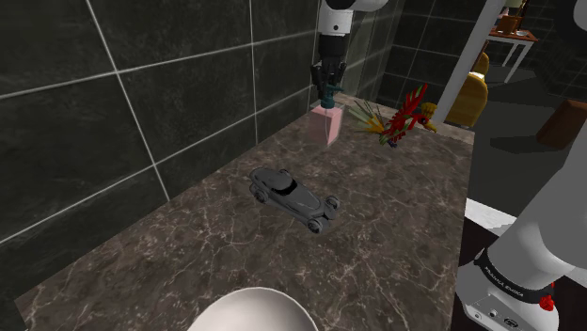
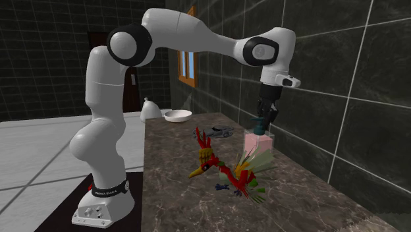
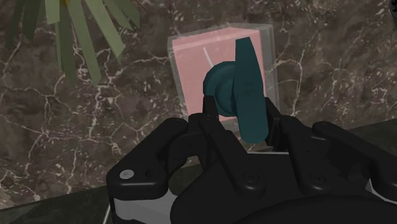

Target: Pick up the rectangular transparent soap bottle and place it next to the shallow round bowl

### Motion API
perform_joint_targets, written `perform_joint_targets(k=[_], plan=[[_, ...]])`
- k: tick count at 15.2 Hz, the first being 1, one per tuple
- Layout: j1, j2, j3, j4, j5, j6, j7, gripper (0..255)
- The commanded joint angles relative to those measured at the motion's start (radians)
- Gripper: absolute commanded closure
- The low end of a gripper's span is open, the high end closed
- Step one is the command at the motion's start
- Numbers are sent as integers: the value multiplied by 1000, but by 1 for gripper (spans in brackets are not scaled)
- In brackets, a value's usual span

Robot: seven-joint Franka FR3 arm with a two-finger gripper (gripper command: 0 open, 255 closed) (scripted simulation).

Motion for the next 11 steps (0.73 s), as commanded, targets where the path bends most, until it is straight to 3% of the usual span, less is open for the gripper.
perform_joint_targets(k=[1,6,11], plan=[[0,1,0,-1,0,0,0,255],[0,1,0,-1,0,0,0,255],[-1,2,0,69,0,-68,4,255]])
